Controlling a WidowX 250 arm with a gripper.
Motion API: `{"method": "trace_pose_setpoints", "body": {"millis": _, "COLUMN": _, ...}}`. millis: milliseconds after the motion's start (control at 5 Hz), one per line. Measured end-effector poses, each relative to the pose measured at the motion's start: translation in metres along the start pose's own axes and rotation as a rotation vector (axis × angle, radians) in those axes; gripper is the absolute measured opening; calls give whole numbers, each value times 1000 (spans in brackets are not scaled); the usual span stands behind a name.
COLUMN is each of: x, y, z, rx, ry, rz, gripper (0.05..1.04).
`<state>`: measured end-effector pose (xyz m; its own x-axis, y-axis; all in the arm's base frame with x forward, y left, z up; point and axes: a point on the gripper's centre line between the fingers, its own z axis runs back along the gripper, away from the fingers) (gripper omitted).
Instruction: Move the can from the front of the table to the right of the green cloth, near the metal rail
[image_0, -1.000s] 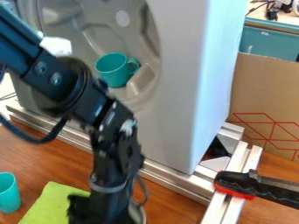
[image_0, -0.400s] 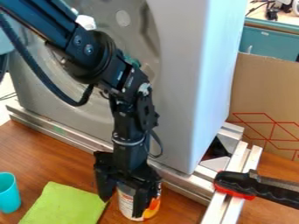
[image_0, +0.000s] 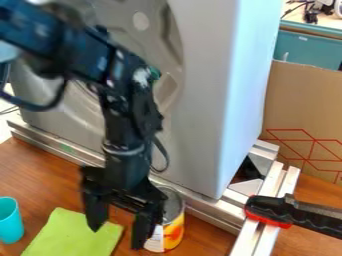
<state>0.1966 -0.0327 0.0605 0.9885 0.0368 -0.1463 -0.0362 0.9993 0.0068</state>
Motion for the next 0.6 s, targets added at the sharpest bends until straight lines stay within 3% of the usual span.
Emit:
{"method": "trace_pose_setpoints", "body": {"millis": 200, "x": -27, "y": 2, "z": 20, "rx": -17, "ry": 24, "rz": -67, "gripper": 1008}}
{"method": "trace_pose_setpoints", "body": {"millis": 400, "x": -53, "y": 17, "z": 26, "rx": 52, "ry": 76, "rz": -122, "gripper": 1008}}
{"method": "trace_pose_setpoints", "body": {"millis": 600, "x": -66, "y": 35, "z": 20, "rx": 56, "ry": 52, "rz": -141, "gripper": 1008}}
